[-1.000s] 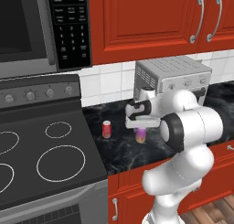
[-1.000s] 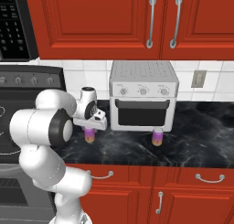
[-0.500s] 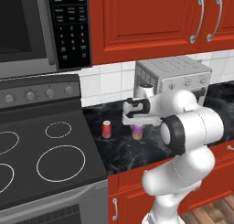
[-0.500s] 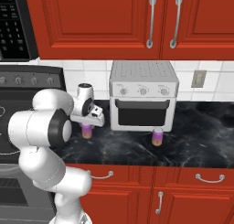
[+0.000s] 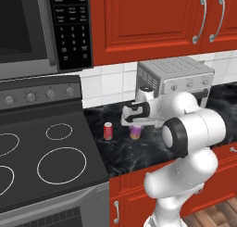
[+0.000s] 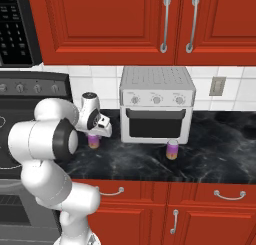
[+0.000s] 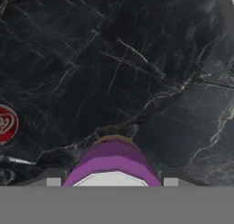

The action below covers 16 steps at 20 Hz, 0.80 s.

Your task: Four empty soda cans are scattered around the kitchen. Gather all the cans and cluster them next to the stove for recycling.

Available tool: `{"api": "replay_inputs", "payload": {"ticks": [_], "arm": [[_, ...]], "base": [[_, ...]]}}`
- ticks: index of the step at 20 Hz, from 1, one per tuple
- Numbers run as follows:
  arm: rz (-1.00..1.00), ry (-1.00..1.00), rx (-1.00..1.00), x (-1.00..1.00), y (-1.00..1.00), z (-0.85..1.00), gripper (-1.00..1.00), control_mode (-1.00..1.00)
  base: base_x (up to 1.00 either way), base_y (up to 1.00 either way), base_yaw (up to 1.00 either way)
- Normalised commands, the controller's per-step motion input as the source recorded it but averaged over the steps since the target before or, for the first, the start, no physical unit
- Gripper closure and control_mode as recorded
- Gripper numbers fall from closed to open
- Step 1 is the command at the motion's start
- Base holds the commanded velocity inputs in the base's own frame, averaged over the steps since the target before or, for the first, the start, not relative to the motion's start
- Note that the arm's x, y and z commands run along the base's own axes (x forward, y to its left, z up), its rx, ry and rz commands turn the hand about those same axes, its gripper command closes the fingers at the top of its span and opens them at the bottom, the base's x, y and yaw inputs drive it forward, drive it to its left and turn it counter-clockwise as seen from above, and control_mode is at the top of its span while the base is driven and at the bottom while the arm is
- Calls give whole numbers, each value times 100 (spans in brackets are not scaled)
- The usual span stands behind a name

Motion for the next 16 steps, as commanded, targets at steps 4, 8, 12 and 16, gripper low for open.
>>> {"api": "replay_inputs", "payload": {"ticks": [4, 8, 12, 16], "arm": [[0, 0, 5, 14, 10, -2, 100, -100], [0, 0, 5, 12, 8, -1, 100, -100], [0, 0, 4, 8, 12, -1, 100, -100], [0, 0, 1, 8, 10, -8, 100, -100]], "base": [[0, 0, 0], [0, 0, 0], [0, 0, 0], [0, 0, 0]]}}
